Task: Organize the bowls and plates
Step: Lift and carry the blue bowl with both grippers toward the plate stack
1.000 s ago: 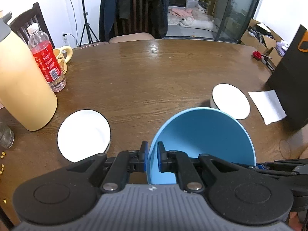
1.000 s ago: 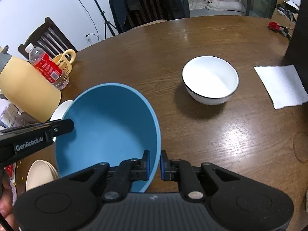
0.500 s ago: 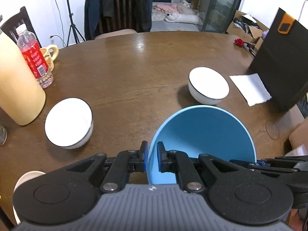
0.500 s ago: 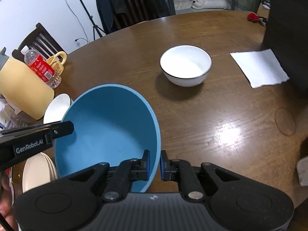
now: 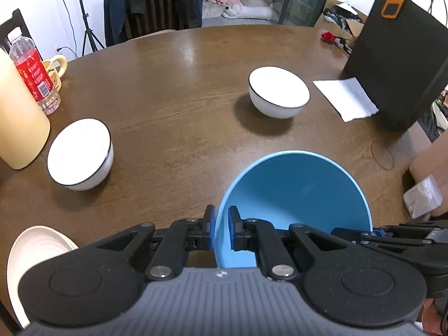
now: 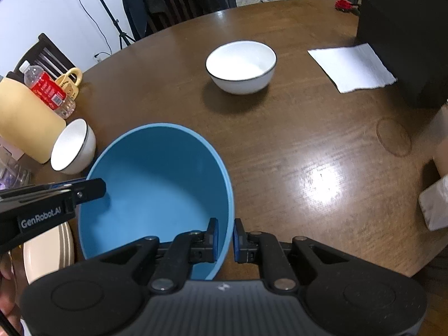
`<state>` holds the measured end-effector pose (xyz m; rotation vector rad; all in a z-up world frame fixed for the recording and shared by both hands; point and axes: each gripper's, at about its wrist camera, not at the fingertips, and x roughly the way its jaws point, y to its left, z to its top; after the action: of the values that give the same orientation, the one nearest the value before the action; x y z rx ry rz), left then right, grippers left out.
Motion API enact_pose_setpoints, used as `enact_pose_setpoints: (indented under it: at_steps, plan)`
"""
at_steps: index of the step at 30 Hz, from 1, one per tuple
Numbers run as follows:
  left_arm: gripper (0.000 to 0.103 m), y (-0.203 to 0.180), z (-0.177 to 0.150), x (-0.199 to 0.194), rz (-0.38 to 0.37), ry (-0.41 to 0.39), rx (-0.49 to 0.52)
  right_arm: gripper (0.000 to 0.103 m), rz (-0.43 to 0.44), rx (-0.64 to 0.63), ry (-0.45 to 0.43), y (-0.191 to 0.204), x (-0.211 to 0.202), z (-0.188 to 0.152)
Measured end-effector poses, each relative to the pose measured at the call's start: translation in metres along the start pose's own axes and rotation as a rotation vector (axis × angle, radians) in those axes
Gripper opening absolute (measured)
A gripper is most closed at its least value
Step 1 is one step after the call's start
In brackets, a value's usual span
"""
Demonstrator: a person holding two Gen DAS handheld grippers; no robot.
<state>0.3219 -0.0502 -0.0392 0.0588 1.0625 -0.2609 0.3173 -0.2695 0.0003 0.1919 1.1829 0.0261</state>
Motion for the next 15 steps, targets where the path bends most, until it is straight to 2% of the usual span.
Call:
enact_pose_setpoints:
  at_steps: [15]
  plan:
    - [0.01, -0.014, -0.028, 0.012, -0.023, 0.066, 0.033, 0.01, -0.022, 0.039, 0.058, -0.017, 0.009, -0.037]
